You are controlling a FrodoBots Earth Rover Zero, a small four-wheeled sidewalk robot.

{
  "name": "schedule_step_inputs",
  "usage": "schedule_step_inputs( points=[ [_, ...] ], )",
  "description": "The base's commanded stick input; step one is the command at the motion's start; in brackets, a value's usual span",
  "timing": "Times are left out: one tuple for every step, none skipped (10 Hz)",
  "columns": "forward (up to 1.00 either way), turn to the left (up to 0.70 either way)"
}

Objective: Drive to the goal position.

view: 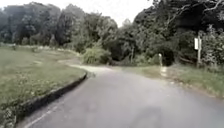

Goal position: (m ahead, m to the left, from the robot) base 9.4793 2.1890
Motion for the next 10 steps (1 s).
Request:
schedule_step_inputs(
  points=[
    [1.00,-0.01],
    [1.00,-0.04],
    [1.00,-0.09],
    [1.00,-0.08],
    [1.00,-0.04],
    [1.00,-0.01],
    [1.00,0.00],
    [1.00,0.00],
    [1.00,0.00],
    [1.00,0.00]
  ],
)
